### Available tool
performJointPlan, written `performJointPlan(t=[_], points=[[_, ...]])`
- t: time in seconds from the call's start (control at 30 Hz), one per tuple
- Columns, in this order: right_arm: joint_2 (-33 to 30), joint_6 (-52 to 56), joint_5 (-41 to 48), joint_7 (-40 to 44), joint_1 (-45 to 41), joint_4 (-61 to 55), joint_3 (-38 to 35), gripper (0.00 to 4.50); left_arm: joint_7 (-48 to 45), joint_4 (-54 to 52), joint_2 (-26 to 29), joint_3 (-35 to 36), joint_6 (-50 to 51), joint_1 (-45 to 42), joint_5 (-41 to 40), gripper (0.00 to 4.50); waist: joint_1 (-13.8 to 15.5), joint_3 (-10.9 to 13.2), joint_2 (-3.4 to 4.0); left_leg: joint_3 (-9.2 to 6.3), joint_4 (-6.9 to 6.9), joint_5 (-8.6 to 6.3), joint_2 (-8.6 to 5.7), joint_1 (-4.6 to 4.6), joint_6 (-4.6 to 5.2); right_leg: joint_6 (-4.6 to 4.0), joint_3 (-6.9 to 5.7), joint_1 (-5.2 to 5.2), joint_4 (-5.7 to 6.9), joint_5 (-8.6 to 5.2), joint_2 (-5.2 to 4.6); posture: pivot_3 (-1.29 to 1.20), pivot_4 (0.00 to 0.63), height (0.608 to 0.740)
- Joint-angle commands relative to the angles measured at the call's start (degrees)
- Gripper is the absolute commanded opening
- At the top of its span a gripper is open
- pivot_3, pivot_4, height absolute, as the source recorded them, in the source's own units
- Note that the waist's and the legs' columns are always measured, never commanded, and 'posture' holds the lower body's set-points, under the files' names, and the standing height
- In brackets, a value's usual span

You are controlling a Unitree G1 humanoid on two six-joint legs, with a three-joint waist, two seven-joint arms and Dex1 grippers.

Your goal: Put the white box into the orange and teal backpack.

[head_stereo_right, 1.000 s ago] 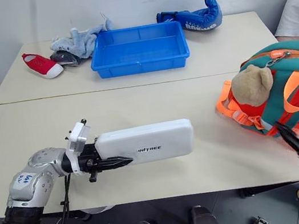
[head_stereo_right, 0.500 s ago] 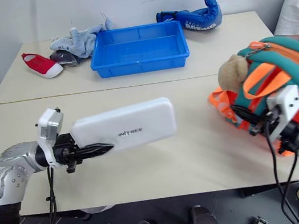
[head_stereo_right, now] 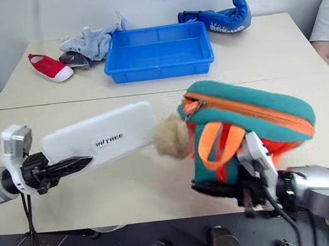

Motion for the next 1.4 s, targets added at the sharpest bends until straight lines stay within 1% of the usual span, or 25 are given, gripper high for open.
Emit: performJointPlan(t=[0.03, 0.07, 0.1, 0.17, 0.27, 0.33, 0.4, 0.5, 0.6, 0.63, 0.73, 0.8, 0.87, 0.97, 1.03, 1.2, 1.27, 1.4], points=[[-6.4, 4.9, 12.1, 2.3, 4.2, 1.1, -11.1, 0.05, 0.5, -1.7, 0.2, 3.3, -0.8, -0.7, -2.1, 1.42, 0.0, 0.0, -0.03, -0.01, -0.01, 0.02, -0.01, 0.0, 0.04, 0.0, -0.02, 0.01, 0.0, 0.0, -0.01, 0.0, 0.15, 0.74], [-7.9, 6.0, 13.5, 2.8, 5.1, 1.8, -12.5, 0.05, 0.7, -1.7, -0.1, 3.6, -0.9, -0.9, -2.3, 1.42, -0.1, 0.0, -0.05, -0.04, -0.02, 0.04, -0.01, 0.01, 0.05, 0.0, -0.04, 0.03, 0.0, 0.0, 0.0, 0.0, 0.15, 0.74], [-8.9, 6.4, 12.0, 3.4, 5.6, 2.5, -13.0, 0.05, 0.5, -1.8, -0.3, 3.6, -0.6, -1.3, -2.7, 1.42, -0.2, 0.0, -0.05, -0.05, -0.01, 0.05, 0.01, 0.02, 0.04, 0.0, -0.06, 0.03, 0.03, 0.0, 0.01, 0.0, 0.15, 0.74], [-9.6, 5.6, 6.8, 5.0, 5.7, 3.6, -11.4, 0.05, -1.0, -3.1, 0.0, 2.0, -1.9, -1.4, -1.8, 1.42, -0.3, 0.0, -0.07, -0.05, -0.04, 0.07, 0.03, 0.03, 0.03, -0.01, -0.06, 0.02, 0.05, 0.0, 0.04, 0.0, 0.15, 0.74], [-8.5, 3.9, 1.9, 6.0, 5.1, 5.2, -9.3, 0.05, -0.8, -4.9, -1.2, -0.8, -4.3, -3.4, -0.2, 1.42, 0.0, 0.0, -0.07, -0.04, -0.04, 0.08, 0.01, 0.0, 0.01, -0.01, -0.08, -0.02, 0.04, 0.0, 0.06, 0.0, 0.15, 0.74], [-7.6, 2.9, -0.4, 6.7, 5.2, 6.6, -9.0, 0.05, 1.4, -6.9, -3.9, -3.8, -5.0, -7.3, 0.1, 1.42, 0.6, 0.0, -0.09, -0.06, 0.02, 0.08, -0.01, -0.09, 0.02, 0.01, -0.12, -0.02, 0.02, 0.01, 0.06, 0.0, 0.15, 0.74], [-7.3, 2.6, -1.6, 7.5, 5.1, 7.2, -8.8, 0.05, 2.2, -7.9, -5.0, -5.7, -4.6, -9.3, 0.2, 1.42, 1.2, 0.0, -0.09, -0.16, 0.26, 0.07, -0.01, -0.3, 0.04, 0.11, -0.22, -0.06, 0.01, 0.06, 0.06, 0.0, 0.15, 0.74], [-6.7, 2.0, -3.2, 8.7, 4.9, 7.7, -8.1, 0.05, 0.6, -6.3, -7.3, -11.1, -11.4, -11.7, 6.3, 1.42, 1.3, 0.0, -0.09, -0.14, 0.51, 0.07, -0.03, -0.4, 0.04, 0.23, -0.2, -0.06, 0.0, 0.13, 0.07, 0.0, 0.15, 0.74], [-6.3, 1.6, -4.7, 9.3, 5.0, 7.8, -7.7, 0.05, -1.3, -4.5, -8.3, -15.3, -17.3, -13.6, 11.7, 1.42, 1.4, 0.0, -0.09, -0.13, 0.74, 0.04, -0.02, -0.45, 0.05, 0.27, -0.2, -0.01, 0.03, 0.15, 0.1, 0.0, 0.15, 0.74], [-6.1, 1.4, -5.2, 9.4, 4.9, 7.8, -7.7, 0.05, -1.6, -3.4, -9.1, -16.7, -20.8, -14.9, 14.2, 1.42, 1.4, 0.0, -0.09, -0.13, 0.77, 0.02, -0.02, -0.45, 0.11, 0.29, -0.19, 0.0, 0.03, 0.17, 0.09, 0.0, 0.15, 0.74], [-5.5, 1.2, -5.5, 9.1, 4.5, 7.7, -8.5, 0.05, -1.7, -0.4, -10.3, -19.8, -26.0, -18.9, 19.4, 1.42, 2.1, 0.0, -0.12, -0.16, 0.89, -0.1, -0.04, -0.52, 0.31, 0.35, -0.22, 0.02, 0.01, 0.2, 0.08, 0.0, 0.15, 0.74], [-5.6, 1.6, -4.3, 9.1, 4.1, 7.5, -9.7, 0.05, -0.8, 1.5, -10.7, -20.9, -26.6, -21.5, 21.4, 1.42, 2.5, 0.0, -0.12, -0.15, 0.92, -0.11, -0.05, -0.54, 0.33, 0.4, -0.2, 0.03, -0.03, 0.22, 0.07, 0.0, 0.15, 0.74], [-6.6, 3.5, -0.1, 9.1, 3.8, 7.3, -12.2, 0.05, 0.1, 3.6, -11.3, -21.5, -27.9, -23.7, 23.3, 1.42, 2.8, 0.0, -0.12, -0.13, 0.93, -0.12, -0.06, -0.54, 0.36, 0.43, -0.18, 0.04, -0.08, 0.24, 0.07, 0.0, 0.15, 0.74], [-9.6, 7.2, 9.4, 8.0, 2.9, 6.9, -16.7, 0.05, -1.1, 6.5, -12.3, -20.3, -28.3, -26.5, 22.5, 1.42, 2.8, 0.0, -0.11, -0.13, 0.96, -0.13, -0.07, -0.6, 0.37, 0.47, -0.19, 0.03, -0.11, 0.26, 0.07, 0.0, 0.15, 0.74], [-11.9, 9.1, 13.7, 7.3, 2.4, 6.9, -18.3, 0.05, -2.6, 8.5, -12.4, -19.8, -29.8, -28.0, 22.5, 1.42, 2.7, 0.0, -0.11, -0.15, 0.98, -0.14, -0.05, -0.61, 0.39, 0.48, -0.22, 0.04, -0.12, 0.27, 0.08, 0.0, 0.15, 0.74], [-15.6, 12.2, 19.4, 5.9, 1.3, 7.5, -19.6, 0.05, -4.0, 12.5, -13.5, -18.2, -30.3, -31.8, 21.4, 1.42, 2.8, 0.0, -0.13, -0.16, 0.99, -0.14, -0.05, -0.65, 0.42, 0.48, -0.26, 0.01, -0.11, 0.27, 0.09, 0.0, 0.15, 0.74], [-16.3, 12.7, 20.7, 5.0, 0.6, 8.3, -19.6, 0.05, -3.6, 13.7, -14.3, -17.9, -30.2, -32.4, 21.2, 1.42, 2.7, 0.0, -0.13, -0.16, 1.0, -0.14, -0.05, -0.68, 0.43, 0.48, -0.26, 0.0, -0.15, 0.27, 0.09, 0.0, 0.15, 0.74], [-16.3, 12.9, 23.2, 2.3, -1.3, 9.7, -19.1, 0.05, -5.2, 13.0, -16.2, -19.3, -32.0, -31.8, 21.6, 1.42, 2.7, 0.0, -0.13, -0.16, 1.08, -0.12, -0.05, -0.75, 0.4, 0.5, -0.28, -0.02, -0.15, 0.28, 0.1, 0.0, 0.15, 0.74]])
